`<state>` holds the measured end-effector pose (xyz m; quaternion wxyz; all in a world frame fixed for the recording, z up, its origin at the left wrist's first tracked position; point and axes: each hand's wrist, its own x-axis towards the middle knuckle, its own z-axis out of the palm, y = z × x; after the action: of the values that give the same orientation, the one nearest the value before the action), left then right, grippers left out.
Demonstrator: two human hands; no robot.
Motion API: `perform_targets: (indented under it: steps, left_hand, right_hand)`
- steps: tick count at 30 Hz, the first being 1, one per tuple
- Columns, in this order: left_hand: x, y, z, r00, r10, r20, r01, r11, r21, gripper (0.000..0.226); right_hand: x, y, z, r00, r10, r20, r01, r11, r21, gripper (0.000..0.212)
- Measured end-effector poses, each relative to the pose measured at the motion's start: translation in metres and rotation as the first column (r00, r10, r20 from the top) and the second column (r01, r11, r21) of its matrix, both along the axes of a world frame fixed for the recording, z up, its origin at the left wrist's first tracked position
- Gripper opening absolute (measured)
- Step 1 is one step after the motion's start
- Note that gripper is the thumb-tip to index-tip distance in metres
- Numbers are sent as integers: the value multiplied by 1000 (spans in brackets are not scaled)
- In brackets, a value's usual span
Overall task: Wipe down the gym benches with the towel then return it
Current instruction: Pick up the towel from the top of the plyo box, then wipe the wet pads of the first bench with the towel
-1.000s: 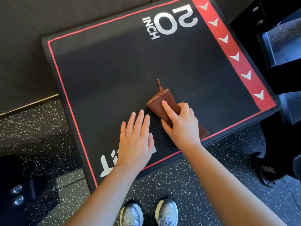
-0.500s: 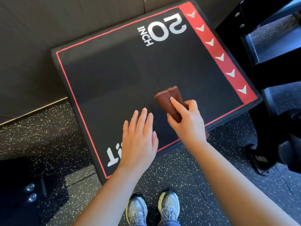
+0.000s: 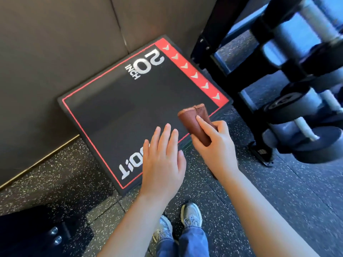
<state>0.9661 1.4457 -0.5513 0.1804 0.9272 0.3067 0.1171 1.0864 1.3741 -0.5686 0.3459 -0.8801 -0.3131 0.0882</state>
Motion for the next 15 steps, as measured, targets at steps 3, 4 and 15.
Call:
perform_targets:
  steps: [3, 4, 15]
  left_hand:
    - [4, -29, 35, 996, -83, 40, 82, 996, 33, 49]
    - [5, -38, 46, 993, -109, 54, 107, 993, 42, 49]
    - [16, -168, 123, 901, -399, 167, 393, 917, 73, 46]
  right_hand:
    - [-5, -38, 35, 997, -77, -7, 77, 997, 25, 49]
    - [-7, -51, 46, 994, -105, -8, 106, 994, 35, 49]
    - [-47, -218, 125, 886, -458, -71, 463, 882, 85, 49]
